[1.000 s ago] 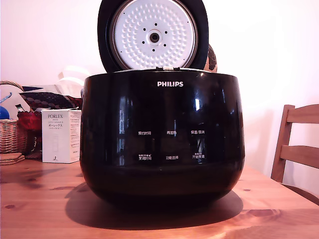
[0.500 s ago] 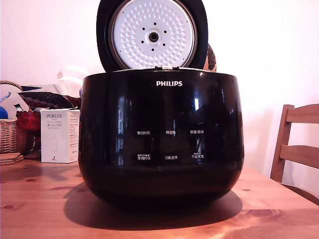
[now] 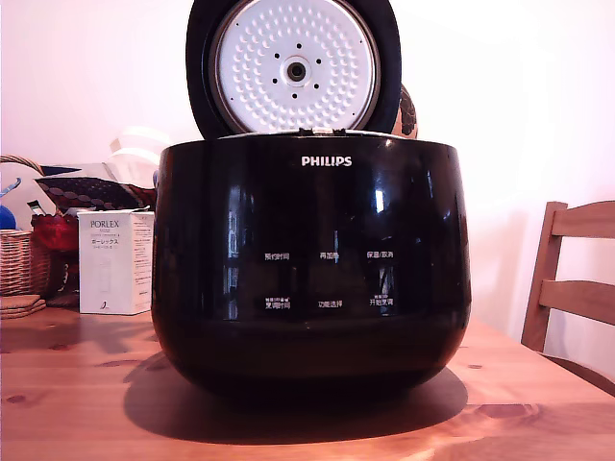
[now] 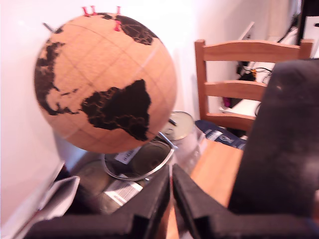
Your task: Close the rice cooker by pressing the lid down with medium force
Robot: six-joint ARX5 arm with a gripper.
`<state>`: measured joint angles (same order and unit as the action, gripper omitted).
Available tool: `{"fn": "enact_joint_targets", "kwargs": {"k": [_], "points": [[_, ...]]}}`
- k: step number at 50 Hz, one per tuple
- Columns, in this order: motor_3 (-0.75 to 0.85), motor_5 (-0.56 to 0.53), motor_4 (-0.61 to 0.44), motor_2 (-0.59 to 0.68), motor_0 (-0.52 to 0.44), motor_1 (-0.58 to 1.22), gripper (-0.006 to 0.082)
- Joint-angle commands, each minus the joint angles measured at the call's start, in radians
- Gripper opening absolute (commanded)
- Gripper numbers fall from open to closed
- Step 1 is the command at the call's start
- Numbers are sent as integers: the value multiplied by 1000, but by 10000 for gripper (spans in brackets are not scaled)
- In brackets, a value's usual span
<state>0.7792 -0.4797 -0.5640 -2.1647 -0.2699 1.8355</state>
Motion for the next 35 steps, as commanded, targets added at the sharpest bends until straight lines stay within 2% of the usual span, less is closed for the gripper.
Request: {"fn": "enact_joint_targets", "kwargs": {"k": [1, 27, 35], "points": [[6, -20, -8, -16, -14, 18, -24], [98, -78, -4, -16, -72, 18, -24], [182, -78, -4, -29, -87, 18, -24]]}}
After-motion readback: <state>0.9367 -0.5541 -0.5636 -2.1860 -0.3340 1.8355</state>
